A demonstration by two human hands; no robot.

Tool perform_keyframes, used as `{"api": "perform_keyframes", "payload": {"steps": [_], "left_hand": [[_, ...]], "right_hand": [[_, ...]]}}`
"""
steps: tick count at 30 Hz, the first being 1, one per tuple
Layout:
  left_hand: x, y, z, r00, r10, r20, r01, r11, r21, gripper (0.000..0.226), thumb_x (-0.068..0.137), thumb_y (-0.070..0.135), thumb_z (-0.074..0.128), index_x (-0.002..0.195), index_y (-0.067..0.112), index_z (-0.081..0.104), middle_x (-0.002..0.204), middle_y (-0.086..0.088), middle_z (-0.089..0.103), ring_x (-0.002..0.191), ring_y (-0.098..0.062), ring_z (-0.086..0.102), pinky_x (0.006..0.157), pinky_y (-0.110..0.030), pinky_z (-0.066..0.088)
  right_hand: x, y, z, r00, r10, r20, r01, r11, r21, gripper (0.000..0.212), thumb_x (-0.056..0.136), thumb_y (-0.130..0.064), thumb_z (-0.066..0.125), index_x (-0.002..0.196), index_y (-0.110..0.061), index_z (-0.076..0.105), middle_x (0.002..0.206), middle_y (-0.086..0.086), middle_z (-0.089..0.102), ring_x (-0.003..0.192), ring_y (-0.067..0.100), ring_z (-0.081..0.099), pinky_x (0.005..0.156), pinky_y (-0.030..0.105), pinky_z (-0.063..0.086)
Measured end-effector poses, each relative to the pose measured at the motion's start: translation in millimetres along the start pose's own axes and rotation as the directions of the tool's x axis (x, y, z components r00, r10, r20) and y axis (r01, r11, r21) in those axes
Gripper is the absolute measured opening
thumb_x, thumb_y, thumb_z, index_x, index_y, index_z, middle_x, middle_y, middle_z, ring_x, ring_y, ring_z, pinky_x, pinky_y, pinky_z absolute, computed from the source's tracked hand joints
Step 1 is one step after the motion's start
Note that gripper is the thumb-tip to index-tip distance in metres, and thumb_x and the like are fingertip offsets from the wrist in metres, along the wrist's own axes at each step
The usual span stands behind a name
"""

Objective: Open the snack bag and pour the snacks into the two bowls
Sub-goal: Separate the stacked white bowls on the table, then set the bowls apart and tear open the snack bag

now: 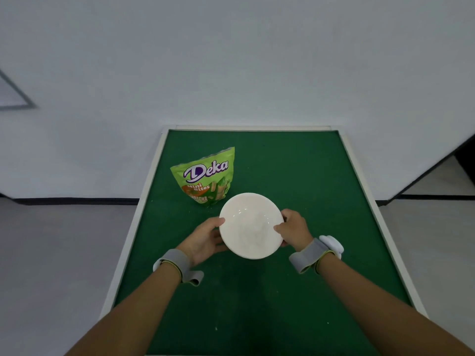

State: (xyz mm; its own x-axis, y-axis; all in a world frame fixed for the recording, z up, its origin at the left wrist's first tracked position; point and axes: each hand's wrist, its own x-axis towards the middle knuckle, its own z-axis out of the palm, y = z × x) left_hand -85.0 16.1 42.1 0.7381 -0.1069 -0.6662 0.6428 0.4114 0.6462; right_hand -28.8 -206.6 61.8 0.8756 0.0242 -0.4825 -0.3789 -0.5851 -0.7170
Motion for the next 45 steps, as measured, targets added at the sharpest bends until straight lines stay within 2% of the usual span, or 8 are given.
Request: {"api": "perform_keyframes", "payload": {"steps": [6,15,24,27,31,34,38,45], "left_hand": [[-15,-12,-3,0.999,0.052,-0.01,-0.051,0.994,0.098,0.01,0.092,0.013,0.053,0.093,0.012,0.043,0.107,-0.015,0.062,0.095,-0.032,0.061,0.082,-0.045,0.055],[-18,-18,0,0.943,0.168,-0.286,-0.068,0.942,0.33,0.032,0.085,0.019,0.065,0.11,0.014,0.046,0.112,-0.012,0.06,0.101,-0.034,0.062,0.087,-0.05,0.055],[-31,-15,-61,0.854,0.18,-0.488,0.003,0.937,0.35,0.026,0.092,0.024,0.056,0.115,0.016,0.051,0.114,-0.013,0.059,0.102,-0.036,0.058,0.085,-0.052,0.055],[-27,-18,-79,0.812,0.187,-0.553,0.048,0.923,0.383,0.02,0.091,0.023,0.056,0.109,0.016,0.054,0.115,-0.015,0.06,0.102,-0.039,0.058,0.087,-0.056,0.053],[-19,-23,-89,0.768,0.186,-0.612,0.096,0.913,0.398,0.017,0.091,0.018,0.053,0.107,0.013,0.057,0.117,-0.018,0.062,0.102,-0.04,0.058,0.09,-0.056,0.051],[-20,-25,-83,0.743,0.228,-0.629,0.125,0.876,0.466,0.032,0.088,0.007,0.044,0.117,0.009,0.058,0.119,-0.02,0.061,0.099,-0.038,0.056,0.089,-0.048,0.05],[-22,-26,-79,0.715,0.325,-0.619,0.163,0.783,0.6,0.05,0.083,-0.001,0.035,0.129,0.011,0.052,0.123,-0.02,0.058,0.109,-0.042,0.054,0.091,-0.047,0.049],[-22,-16,-74,0.744,0.384,-0.547,0.201,0.652,0.731,0.061,0.081,0.012,0.055,0.139,0.011,0.037,0.139,-0.017,0.047,0.122,-0.039,0.049,0.095,-0.047,0.045]], "right_hand": [[-19,2,2,1.0,0.003,0.003,-0.002,0.998,-0.059,0.021,0.082,0.003,0.04,0.088,-0.005,0.059,0.09,0.015,0.064,0.072,0.031,0.064,0.048,0.037,0.058],[-36,-7,0,0.998,-0.018,-0.068,0.012,0.996,-0.089,0.027,0.083,0.001,0.035,0.097,-0.002,0.058,0.095,0.015,0.063,0.082,0.035,0.066,0.057,0.044,0.061],[-24,58,-32,0.971,0.197,-0.135,-0.173,0.97,0.173,0.029,0.084,0.005,0.035,0.099,-0.006,0.057,0.096,0.017,0.06,0.074,0.031,0.058,0.054,0.045,0.058],[-12,83,-32,0.95,0.255,-0.181,-0.242,0.966,0.093,0.028,0.083,0.004,0.037,0.1,0.003,0.059,0.099,0.025,0.063,0.086,0.042,0.062,0.073,0.057,0.057],[-1,101,-21,0.934,0.307,-0.181,-0.31,0.951,0.013,0.031,0.088,0.005,0.038,0.108,0.006,0.062,0.106,0.023,0.065,0.086,0.03,0.055,0.074,0.035,0.043],[-1,105,-18,0.913,0.348,-0.213,-0.36,0.933,-0.021,0.025,0.09,0.001,0.04,0.097,0.004,0.063,0.104,0.022,0.064,0.084,0.029,0.052,0.077,0.036,0.046],[-8,105,-17,0.944,0.211,-0.256,-0.27,0.937,-0.224,0.024,0.087,-0.002,0.043,0.108,0.0,0.055,0.105,0.022,0.064,0.085,0.033,0.056,0.074,0.036,0.046],[-6,88,-14,0.929,-0.107,-0.353,-0.092,0.859,-0.503,0.031,0.084,-0.005,0.051,0.115,-0.005,0.053,0.113,0.017,0.059,0.101,0.035,0.053,0.079,0.04,0.046]]}}
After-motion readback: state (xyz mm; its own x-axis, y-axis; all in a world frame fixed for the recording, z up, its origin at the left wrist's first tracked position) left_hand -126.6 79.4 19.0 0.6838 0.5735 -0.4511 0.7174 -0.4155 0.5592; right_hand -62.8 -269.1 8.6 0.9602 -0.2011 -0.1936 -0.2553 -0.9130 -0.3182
